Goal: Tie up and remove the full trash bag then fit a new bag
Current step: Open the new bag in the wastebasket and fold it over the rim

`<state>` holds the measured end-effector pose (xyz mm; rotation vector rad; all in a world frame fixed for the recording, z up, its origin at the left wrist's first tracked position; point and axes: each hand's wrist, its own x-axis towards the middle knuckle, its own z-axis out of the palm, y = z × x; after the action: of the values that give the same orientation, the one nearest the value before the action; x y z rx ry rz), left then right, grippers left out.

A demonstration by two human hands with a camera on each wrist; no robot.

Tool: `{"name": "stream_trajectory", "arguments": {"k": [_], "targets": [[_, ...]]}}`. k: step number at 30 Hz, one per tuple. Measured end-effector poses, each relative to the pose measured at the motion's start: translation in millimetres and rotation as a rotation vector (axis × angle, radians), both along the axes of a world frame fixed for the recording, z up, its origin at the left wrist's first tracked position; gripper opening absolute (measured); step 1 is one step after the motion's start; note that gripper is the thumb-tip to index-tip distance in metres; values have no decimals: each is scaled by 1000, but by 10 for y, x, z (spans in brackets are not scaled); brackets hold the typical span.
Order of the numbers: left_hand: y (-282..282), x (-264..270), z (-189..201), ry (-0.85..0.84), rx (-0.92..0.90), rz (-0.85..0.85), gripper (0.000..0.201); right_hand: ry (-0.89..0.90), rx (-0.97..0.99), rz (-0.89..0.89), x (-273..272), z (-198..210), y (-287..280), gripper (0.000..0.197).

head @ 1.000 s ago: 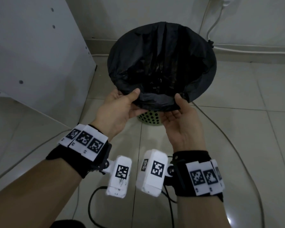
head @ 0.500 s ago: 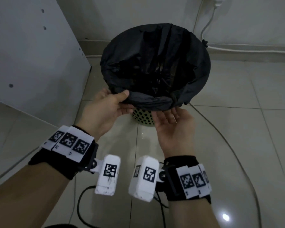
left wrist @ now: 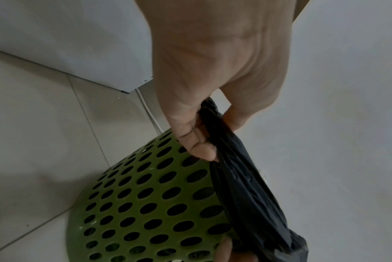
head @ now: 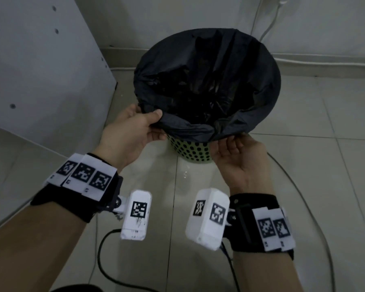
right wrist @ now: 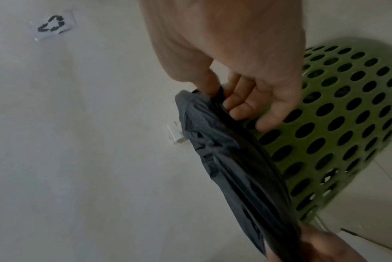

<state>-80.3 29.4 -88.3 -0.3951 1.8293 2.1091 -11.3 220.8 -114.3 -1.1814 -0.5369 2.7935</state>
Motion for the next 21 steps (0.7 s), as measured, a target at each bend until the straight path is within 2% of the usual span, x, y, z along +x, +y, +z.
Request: {"name": "stream_trajectory", "arguments": {"k": [1,4,5,6,9,10,13,17,21], "targets": [[15,5,9,-1,-7,-2,18,20,-2,13,48,50,-41,20],[86,20,23,-14,-18,-1,23,89,34,55,139,121,-211,61],[118,28,34,-19,-24,-4,28,110,72,51,147,127,-263,66],[143,26,37,-21,-31,-5,34,123,119,42,139,129,-300,63],[180,32,23,-35,-36,9,42,97,197,26,56,150,-307,34],[182,32,19,-39,-43,1,43,82,197,12,24,156,-295,30],[177,35,-6,-50,-35,-32,42,67,183,-29,-64,171,-289,29],[137,65,-48,-96,61,36,38,86,213,-60,-75,143,-298,17],[91,57,-74,-135,201,87,21,101,274,-45,-27,121,-283,13]]}}
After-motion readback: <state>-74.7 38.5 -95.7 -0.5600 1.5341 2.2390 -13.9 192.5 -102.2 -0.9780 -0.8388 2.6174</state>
